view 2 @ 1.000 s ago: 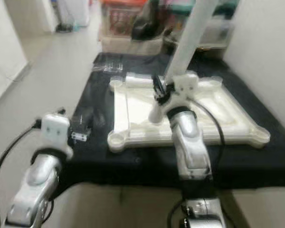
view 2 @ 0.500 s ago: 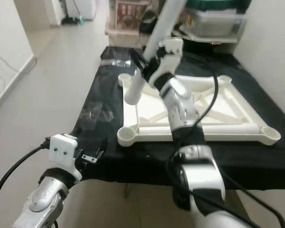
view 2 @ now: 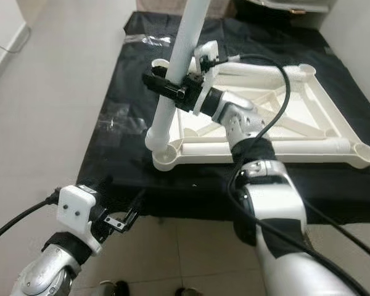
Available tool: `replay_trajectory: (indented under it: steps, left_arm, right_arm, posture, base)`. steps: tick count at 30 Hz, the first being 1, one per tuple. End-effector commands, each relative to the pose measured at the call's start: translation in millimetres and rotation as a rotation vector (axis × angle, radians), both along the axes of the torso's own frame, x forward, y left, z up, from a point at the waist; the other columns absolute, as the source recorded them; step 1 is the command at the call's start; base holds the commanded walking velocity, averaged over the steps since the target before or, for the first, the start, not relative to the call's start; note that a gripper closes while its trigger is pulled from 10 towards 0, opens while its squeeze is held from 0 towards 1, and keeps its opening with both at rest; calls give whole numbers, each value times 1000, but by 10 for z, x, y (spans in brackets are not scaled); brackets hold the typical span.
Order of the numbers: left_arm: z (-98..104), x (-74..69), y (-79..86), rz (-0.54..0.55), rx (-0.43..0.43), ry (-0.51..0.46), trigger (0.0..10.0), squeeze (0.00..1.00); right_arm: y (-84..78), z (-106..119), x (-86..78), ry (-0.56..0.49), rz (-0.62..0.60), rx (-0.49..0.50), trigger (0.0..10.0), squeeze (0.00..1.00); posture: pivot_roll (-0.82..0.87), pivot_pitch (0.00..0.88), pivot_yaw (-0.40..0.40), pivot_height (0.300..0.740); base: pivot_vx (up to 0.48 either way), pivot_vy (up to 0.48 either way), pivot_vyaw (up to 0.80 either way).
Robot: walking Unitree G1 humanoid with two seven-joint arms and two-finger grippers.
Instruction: Building children table
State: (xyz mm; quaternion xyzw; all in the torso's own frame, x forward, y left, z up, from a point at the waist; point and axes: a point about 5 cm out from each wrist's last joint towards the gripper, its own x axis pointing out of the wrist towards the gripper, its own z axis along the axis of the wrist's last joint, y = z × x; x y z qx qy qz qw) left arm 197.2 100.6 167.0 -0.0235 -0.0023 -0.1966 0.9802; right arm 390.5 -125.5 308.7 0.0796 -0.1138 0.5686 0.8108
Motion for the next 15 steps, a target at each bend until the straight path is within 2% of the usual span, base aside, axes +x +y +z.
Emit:
replay_trajectory:
  steps: [1, 6, 9, 15]
  left_arm:
    - [-13, -26, -1, -4, -8, 20, 10000, 0]
    - [-1, -15, 3, -6, 9, 15, 10000, 0]
    - [-1, -41, -12, -18, 19, 17, 10000, 0]
    - [-4, -61, -20, -22, 25, 21, 10000, 0]
  right_arm:
    - [-10, 12, -6, 3, 30, 12, 10000, 0]
    - [-31, 23, -37, -9, 104, -17, 10000, 0]
    - [-33, -51, -52, -6, 145, -87, 10000, 0]
    - [-35, -95, -61, -1, 168, -122, 10000, 0]
  posture:
    - [88, 300, -96, 740]
    - [82, 304, -93, 740]
    - [79, 303, -93, 740]
    - [80, 301, -94, 740]
  base:
    - [0, 0, 0]
    - [0, 0, 0]
    - [0, 0, 0]
    - [0, 0, 0]
